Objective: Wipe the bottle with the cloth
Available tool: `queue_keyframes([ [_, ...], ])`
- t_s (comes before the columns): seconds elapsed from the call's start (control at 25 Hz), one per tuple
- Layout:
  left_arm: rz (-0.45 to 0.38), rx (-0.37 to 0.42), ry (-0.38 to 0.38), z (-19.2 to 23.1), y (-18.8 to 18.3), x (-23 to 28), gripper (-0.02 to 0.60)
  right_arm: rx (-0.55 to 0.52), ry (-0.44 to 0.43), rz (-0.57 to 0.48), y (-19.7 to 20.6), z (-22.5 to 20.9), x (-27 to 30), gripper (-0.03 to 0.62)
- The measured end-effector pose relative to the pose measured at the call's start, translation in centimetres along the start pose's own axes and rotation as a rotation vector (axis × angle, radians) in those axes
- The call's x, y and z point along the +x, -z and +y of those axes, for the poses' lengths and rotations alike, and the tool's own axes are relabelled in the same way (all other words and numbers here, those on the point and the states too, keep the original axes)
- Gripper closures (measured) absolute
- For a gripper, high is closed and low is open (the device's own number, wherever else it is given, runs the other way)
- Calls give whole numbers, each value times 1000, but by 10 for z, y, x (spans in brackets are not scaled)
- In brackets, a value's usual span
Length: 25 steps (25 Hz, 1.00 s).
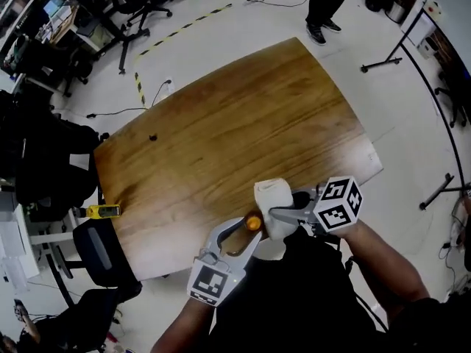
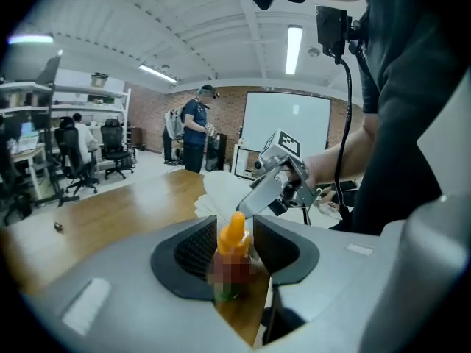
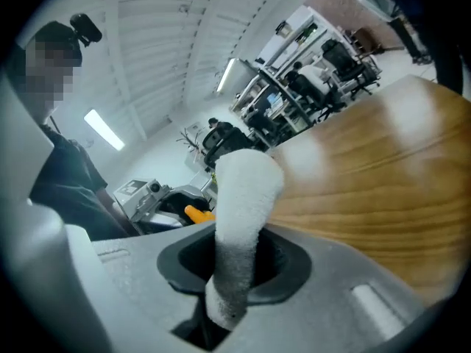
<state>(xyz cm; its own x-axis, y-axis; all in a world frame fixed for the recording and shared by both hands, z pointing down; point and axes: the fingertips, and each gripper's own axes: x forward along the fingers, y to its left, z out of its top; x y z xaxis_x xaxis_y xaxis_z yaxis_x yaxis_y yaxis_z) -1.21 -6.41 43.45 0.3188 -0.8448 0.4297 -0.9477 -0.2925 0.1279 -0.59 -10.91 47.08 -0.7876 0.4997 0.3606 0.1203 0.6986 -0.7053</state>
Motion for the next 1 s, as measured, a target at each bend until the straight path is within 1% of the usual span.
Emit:
queue_keyframes([
  [0.12, -1, -26, -112, -1, -2, 6, 407, -17, -89, 64, 0, -3, 0, 519],
  [0.2, -6, -38, -180, -1, -3, 9, 428, -29, -135, 101, -1, 0, 4, 519],
  [0.32, -35, -51, -269, 3, -2, 6, 433, -66, -166, 153, 0, 1, 18, 519],
  [0.4, -60, -55, -307, 7, -4, 4, 433, -82, -175, 178, 2, -1, 26, 519],
  [0.48, -76, -65, -323, 9, -4, 5, 436, -88, -179, 195, 3, -5, 31, 519],
  [0.6, -82, -79, -324, 11, 0, 6, 437, -75, -178, 191, 5, -11, 36, 519],
  [0.68, -83, -80, -332, 11, 0, 6, 437, -74, -154, 196, 9, -20, 37, 519],
  [0.76, -84, -78, -341, 9, 0, 7, 437, -91, -121, 222, 19, -30, 38, 520],
  [0.88, -90, -95, -348, 9, 1, 6, 437, -106, -102, 246, 30, -39, 44, 520],
  [1.0, -77, -97, -351, 10, 4, 7, 437, -139, -63, 298, 37, -50, 52, 520],
])
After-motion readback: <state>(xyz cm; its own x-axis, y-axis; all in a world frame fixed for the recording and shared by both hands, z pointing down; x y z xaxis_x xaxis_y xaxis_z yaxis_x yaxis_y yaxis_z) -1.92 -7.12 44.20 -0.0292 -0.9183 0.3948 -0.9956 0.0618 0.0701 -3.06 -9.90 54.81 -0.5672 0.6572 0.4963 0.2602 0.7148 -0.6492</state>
